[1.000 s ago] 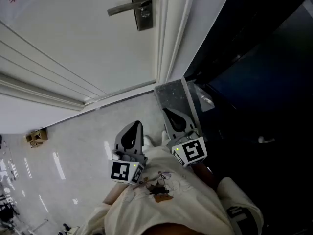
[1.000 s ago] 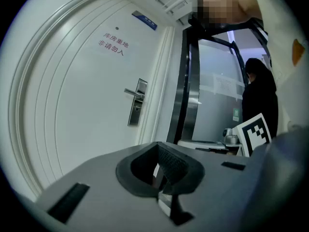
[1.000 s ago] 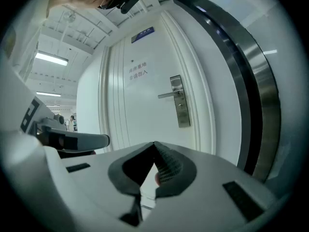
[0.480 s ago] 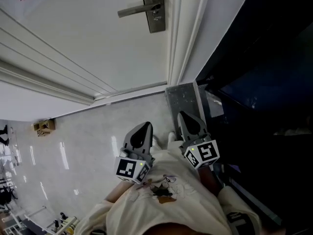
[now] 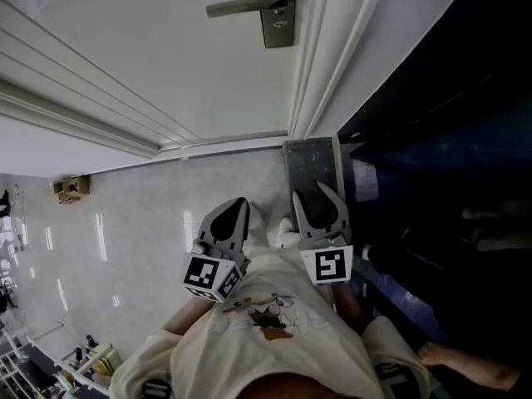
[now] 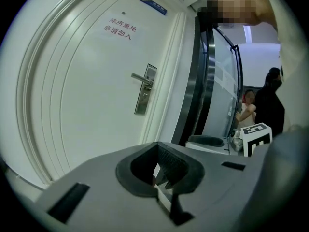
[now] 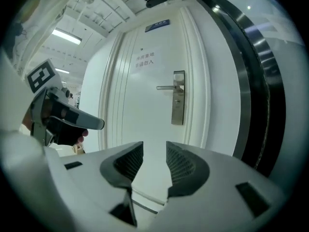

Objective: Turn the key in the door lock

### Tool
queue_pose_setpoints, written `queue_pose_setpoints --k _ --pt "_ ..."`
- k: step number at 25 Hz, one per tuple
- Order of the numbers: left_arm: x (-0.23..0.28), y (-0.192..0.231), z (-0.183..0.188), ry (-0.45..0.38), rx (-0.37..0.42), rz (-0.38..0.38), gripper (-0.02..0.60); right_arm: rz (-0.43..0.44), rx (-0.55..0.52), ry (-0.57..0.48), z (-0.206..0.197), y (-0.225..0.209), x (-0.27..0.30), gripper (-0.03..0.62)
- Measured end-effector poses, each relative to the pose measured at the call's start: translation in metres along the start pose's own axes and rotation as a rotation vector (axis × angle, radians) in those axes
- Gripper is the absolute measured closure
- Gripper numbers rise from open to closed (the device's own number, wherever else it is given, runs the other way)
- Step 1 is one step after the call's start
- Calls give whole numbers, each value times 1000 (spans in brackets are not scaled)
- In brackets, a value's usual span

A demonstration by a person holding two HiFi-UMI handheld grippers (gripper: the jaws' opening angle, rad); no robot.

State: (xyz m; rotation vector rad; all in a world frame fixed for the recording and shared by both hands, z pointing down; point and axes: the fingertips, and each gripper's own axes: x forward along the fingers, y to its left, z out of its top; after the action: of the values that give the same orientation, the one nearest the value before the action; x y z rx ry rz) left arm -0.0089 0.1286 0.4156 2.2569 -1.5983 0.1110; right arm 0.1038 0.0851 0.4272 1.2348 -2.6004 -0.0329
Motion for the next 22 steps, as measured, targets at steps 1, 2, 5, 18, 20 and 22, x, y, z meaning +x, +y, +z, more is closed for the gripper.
queue_pose_setpoints --k 1,2,5,18,20,22 --pt "6 4 3 0 -9 -5 577 -6 -1 4 3 -1 8 445" --pt "14 9 5 0 -20 -12 577 -12 -5 11 6 -3 17 445" --pt "39 34 17 -15 -34 -34 577 -32 -40 25 17 -10 55 447" --pt "104 128 105 -97 4 -146 577 -274 -278 38 115 -53 195 484" --pt "110 131 110 -103 9 -156 577 -319 -348 32 129 -63 206 490" --pt "117 132 111 -99 -13 -161 577 -378 -494 32 147 -73 215 512"
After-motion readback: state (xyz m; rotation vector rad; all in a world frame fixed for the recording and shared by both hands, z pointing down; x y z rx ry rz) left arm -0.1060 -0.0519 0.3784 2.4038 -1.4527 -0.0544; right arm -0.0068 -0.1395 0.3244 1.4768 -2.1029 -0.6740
